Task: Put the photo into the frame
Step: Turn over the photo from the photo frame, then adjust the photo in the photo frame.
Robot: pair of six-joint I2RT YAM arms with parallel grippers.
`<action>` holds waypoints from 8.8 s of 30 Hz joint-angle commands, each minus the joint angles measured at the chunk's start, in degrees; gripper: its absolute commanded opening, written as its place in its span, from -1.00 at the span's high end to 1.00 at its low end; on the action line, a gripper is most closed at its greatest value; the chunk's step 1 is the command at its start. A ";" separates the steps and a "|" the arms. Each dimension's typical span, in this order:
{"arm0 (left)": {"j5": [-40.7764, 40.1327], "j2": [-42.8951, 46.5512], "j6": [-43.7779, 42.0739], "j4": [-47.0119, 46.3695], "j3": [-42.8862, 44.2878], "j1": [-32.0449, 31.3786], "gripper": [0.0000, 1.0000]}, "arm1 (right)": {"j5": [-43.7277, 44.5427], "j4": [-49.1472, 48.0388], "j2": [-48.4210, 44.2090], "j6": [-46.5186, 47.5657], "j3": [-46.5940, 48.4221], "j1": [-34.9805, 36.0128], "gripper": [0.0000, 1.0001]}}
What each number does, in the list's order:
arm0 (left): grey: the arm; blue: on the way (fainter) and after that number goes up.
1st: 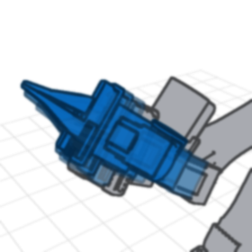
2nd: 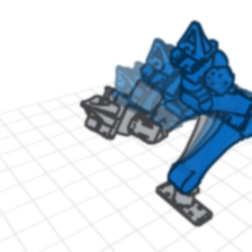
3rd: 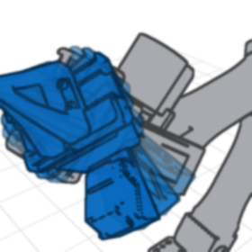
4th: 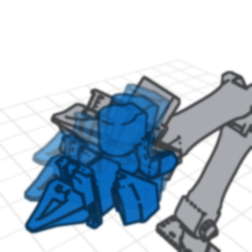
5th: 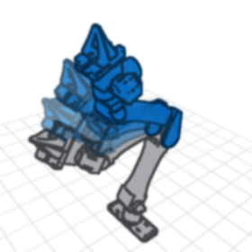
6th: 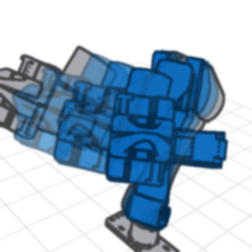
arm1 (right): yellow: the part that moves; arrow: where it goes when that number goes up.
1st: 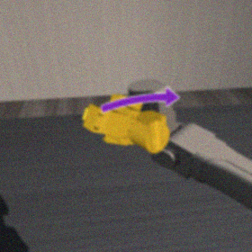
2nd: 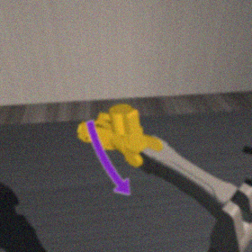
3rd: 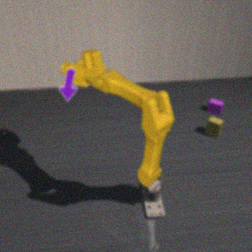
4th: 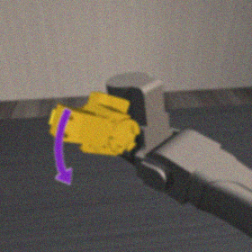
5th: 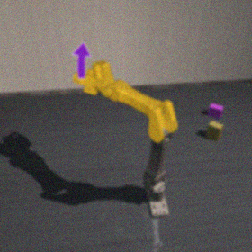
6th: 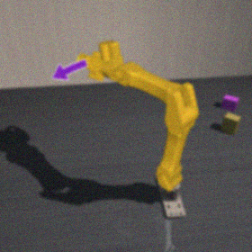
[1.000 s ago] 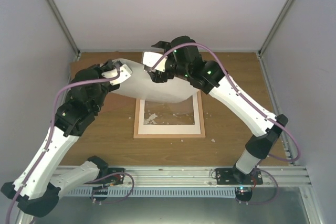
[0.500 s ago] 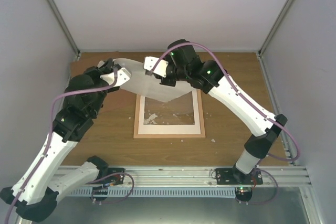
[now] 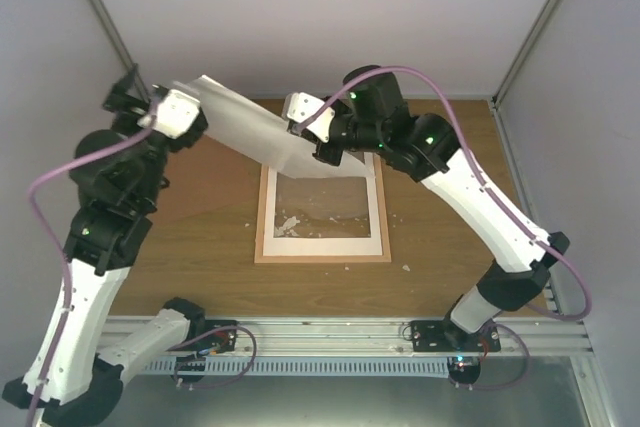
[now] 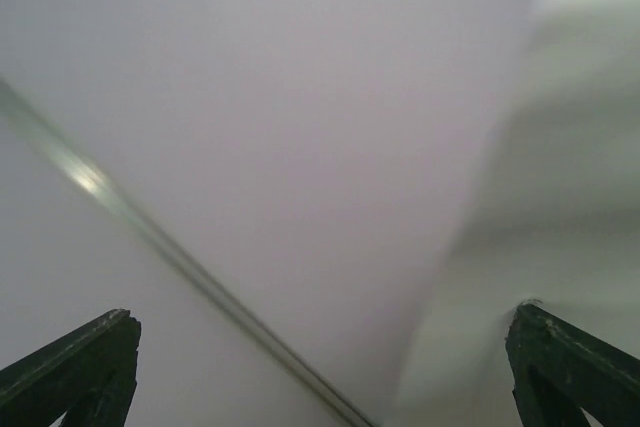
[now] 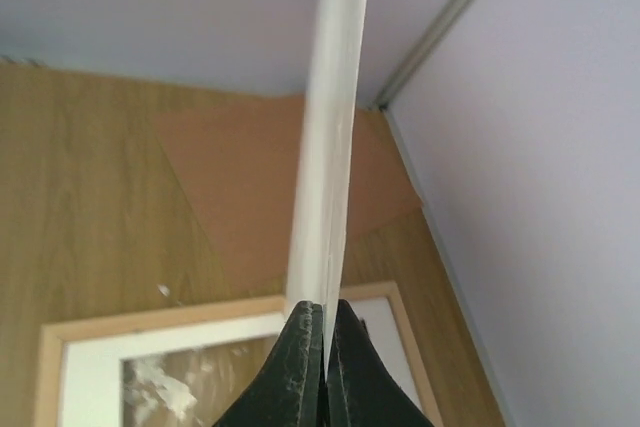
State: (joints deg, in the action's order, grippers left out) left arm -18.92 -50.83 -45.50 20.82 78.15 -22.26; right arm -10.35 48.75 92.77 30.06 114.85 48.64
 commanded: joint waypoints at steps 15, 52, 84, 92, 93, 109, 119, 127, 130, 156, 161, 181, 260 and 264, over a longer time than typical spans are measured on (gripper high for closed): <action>8.94 -9.56 30.50 7.85 21.53 17.72 -0.98 | -50.39 -28.14 1.15 -41.55 -27.98 -24.86 0.99; 18.78 -10.39 38.97 10.88 11.62 21.80 -0.98 | -54.26 -72.66 6.81 -95.08 -29.28 -29.44 0.99; 23.41 -11.49 40.49 10.70 9.40 24.81 -0.98 | -35.93 -42.81 16.17 -71.57 -43.20 -33.15 0.99; 23.60 -11.35 40.28 10.58 8.66 24.81 -0.98 | -35.14 -37.86 16.10 -65.27 -44.02 -35.51 0.99; 23.62 -11.31 40.39 10.56 8.50 24.81 -0.98 | -35.03 -37.36 15.98 -64.44 -44.23 -35.73 0.99; 24.29 -11.14 41.11 10.17 7.63 24.81 -0.98 | -36.81 -40.19 13.58 -61.69 -51.36 -38.64 0.99; 24.21 -11.13 41.01 10.08 7.47 24.75 -0.98 | -35.71 -42.81 14.34 -63.81 -51.13 -38.92 0.99; 24.42 -11.74 41.10 9.94 7.55 24.80 -0.98 | -37.35 -43.82 15.95 -64.63 -50.34 -38.71 0.99; 24.89 -11.97 41.27 9.87 7.54 24.80 -0.98 | -37.47 -43.75 15.83 -64.31 -50.29 -38.46 0.81; 25.49 -11.62 40.84 9.80 6.44 24.77 -0.98 | -22.42 -30.17 6.17 -52.62 -46.80 -38.27 -0.91; 27.10 -11.51 38.80 9.63 4.83 24.71 -0.98 | -22.51 -25.87 6.60 -43.13 -43.49 -38.40 -0.99; 32.29 -30.60 28.32 4.17 -7.02 11.09 -0.98 | -37.07 -28.62 21.81 -28.61 -24.26 -34.47 -0.93; 33.10 -41.43 21.27 4.41 -15.84 3.45 -0.98 | 7.73 -26.83 -15.22 6.32 -76.31 -22.15 -0.99; 32.91 -41.40 21.06 4.58 -16.08 3.43 -0.98 | 7.59 -26.37 -15.94 6.57 -76.71 -21.69 -0.99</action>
State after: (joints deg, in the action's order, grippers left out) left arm 13.08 -92.20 -24.03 26.44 62.98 -18.39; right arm -3.25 22.26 78.30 35.53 39.22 25.91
